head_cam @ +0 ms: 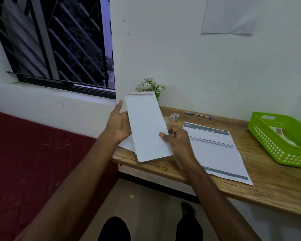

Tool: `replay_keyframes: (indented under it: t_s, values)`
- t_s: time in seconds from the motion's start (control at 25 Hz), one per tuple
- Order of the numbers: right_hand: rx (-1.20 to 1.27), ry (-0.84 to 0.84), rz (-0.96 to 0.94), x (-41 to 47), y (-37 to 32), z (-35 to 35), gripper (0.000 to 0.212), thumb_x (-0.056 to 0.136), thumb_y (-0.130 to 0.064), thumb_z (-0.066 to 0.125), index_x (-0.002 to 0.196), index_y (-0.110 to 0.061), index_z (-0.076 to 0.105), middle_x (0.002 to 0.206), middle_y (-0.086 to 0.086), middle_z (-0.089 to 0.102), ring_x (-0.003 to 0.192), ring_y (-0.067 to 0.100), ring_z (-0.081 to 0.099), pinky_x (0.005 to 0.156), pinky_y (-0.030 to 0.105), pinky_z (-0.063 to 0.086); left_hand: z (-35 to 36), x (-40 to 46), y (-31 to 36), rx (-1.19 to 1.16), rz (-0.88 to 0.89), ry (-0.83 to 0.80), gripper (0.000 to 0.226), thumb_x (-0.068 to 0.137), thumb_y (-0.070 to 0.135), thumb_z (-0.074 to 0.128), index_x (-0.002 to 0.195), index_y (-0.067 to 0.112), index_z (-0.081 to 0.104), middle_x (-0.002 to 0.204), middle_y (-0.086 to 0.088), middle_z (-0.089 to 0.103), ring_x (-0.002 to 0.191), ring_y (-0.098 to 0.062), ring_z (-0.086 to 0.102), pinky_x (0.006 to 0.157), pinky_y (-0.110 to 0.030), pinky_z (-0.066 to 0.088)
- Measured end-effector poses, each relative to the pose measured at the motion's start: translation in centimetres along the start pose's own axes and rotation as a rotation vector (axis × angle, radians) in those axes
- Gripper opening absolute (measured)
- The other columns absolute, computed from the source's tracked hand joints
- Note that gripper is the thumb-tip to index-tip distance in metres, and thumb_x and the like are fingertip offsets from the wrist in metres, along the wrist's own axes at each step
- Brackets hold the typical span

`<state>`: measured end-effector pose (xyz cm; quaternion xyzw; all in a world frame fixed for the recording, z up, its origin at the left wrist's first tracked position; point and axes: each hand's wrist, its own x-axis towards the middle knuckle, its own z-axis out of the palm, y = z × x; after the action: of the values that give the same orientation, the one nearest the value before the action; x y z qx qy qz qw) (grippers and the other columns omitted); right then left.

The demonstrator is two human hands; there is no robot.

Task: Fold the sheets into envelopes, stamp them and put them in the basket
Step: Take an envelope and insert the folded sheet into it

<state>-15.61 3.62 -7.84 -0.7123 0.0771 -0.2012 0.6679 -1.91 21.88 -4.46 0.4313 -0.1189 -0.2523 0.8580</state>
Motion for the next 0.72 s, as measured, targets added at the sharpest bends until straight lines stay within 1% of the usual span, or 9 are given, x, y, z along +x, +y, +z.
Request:
replay_keyframes:
  t_s: [0.04, 0.08, 0.12, 0.2, 0.28, 0.4, 0.48, 0.6, 0.72]
  values:
    - [-0.018, 0.054, 0.03, 0.0, 0.2, -0.7, 0.014, 0.09, -0.017, 0.075, 0.104, -0.02, 0.072, 0.095, -0.005, 0.08, 0.084, 0.016, 0.077, 0.072, 0.037, 0.061, 0.6, 0.2, -1.0, 0.042, -0.016, -0.004, 0.066, 0.098, 0.064, 0.045, 0.117, 0.007, 0.073, 0.119, -0.016, 0.074, 0.104, -0.031, 0.073, 0.084, -0.041, 0.06]
    - [-0.054, 0.085, 0.064, 0.0, 0.3, -1.3, 0.019, 0.089, -0.019, 0.077, 0.107, -0.018, 0.072, 0.098, -0.003, 0.079, 0.087, 0.019, 0.076, 0.076, 0.041, 0.062, 1.2, 0.5, -1.9, 0.112, 0.001, 0.002, 0.063, 0.099, 0.061, 0.049, 0.123, 0.007, 0.069, 0.122, -0.015, 0.073, 0.107, -0.03, 0.073, 0.082, -0.041, 0.061]
    - [-0.084, 0.083, 0.099, 0.0, 0.3, -1.9, 0.023, 0.087, -0.019, 0.078, 0.108, -0.016, 0.072, 0.1, -0.001, 0.079, 0.09, 0.022, 0.075, 0.078, 0.044, 0.063, 1.7, 0.9, -2.8, 0.209, 0.046, 0.001, 0.052, 0.1, 0.051, 0.057, 0.127, 0.008, 0.066, 0.123, -0.014, 0.073, 0.107, -0.028, 0.074, 0.081, -0.041, 0.062]
    - [-0.064, 0.002, 0.154, -0.1, 0.0, -3.0, 0.025, 0.082, -0.015, 0.082, 0.105, -0.011, 0.073, 0.098, 0.002, 0.079, 0.091, 0.024, 0.076, 0.077, 0.043, 0.063, 2.8, 1.6, -4.0, 0.391, 0.127, -0.007, 0.033, 0.096, 0.024, 0.069, 0.126, 0.01, 0.067, 0.119, -0.011, 0.075, 0.101, -0.028, 0.076, 0.082, -0.044, 0.064]
    - [-0.052, -0.075, 0.169, -0.1, -0.6, -4.3, 0.029, 0.079, -0.011, 0.084, 0.106, -0.007, 0.074, 0.098, 0.004, 0.08, 0.089, 0.024, 0.077, 0.077, 0.041, 0.063, 4.3, 2.1, -4.2, 0.477, 0.13, -0.09, 0.024, 0.093, 0.014, 0.073, 0.116, 0.018, 0.072, 0.114, -0.008, 0.077, 0.1, -0.028, 0.076, 0.082, -0.047, 0.063]
    - [-0.085, -0.061, 0.122, 0.6, -1.5, -6.5, 0.034, 0.075, -0.013, 0.087, 0.106, -0.007, 0.074, 0.096, 0.006, 0.08, 0.079, 0.022, 0.076, 0.062, 0.031, 0.059, 6.4, 3.2, -4.1, 0.687, 0.085, -0.275, 0.037, 0.089, 0.022, 0.078, 0.124, 0.02, 0.069, 0.12, -0.006, 0.075, 0.108, -0.029, 0.073, 0.082, -0.044, 0.063]
    - [-0.045, -0.004, 0.094, 1.4, -2.3, -8.4, 0.04, 0.072, -0.015, 0.089, 0.108, -0.012, 0.071, 0.096, 0.006, 0.08, 0.073, 0.021, 0.075, 0.056, 0.027, 0.055, 7.7, 3.9, -4.1, 0.804, 0.066, -0.369, 0.037, 0.088, 0.031, 0.079, 0.123, 0.023, 0.07, 0.12, -0.005, 0.075, 0.108, -0.027, 0.074, 0.085, -0.043, 0.062]
    - [0.013, 0.092, 0.047, 2.9, -3.4, -11.3, 0.046, 0.067, -0.016, 0.091, 0.108, -0.016, 0.07, 0.094, 0.003, 0.079, 0.069, 0.018, 0.074, 0.053, 0.026, 0.053, 9.8, 5.1, -4.1, 0.965, 0.139, -0.436, 0.041, 0.087, 0.055, 0.075, 0.112, 0.023, 0.074, 0.108, -0.004, 0.078, 0.096, -0.025, 0.077, 0.072, -0.034, 0.06]
    - [-0.014, 0.209, 0.048, 4.8, -3.7, -14.2, 0.031, 0.069, -0.017, 0.089, 0.096, -0.009, 0.074, 0.085, 0.004, 0.078, 0.065, 0.015, 0.069, 0.054, 0.027, 0.051, 11.7, 6.9, -4.5, 1.185, 0.243, -0.423, 0.054, 0.077, 0.074, 0.073, 0.096, 0.024, 0.076, 0.09, 0.001, 0.079, 0.081, -0.02, 0.078, 0.068, -0.034, 0.058]
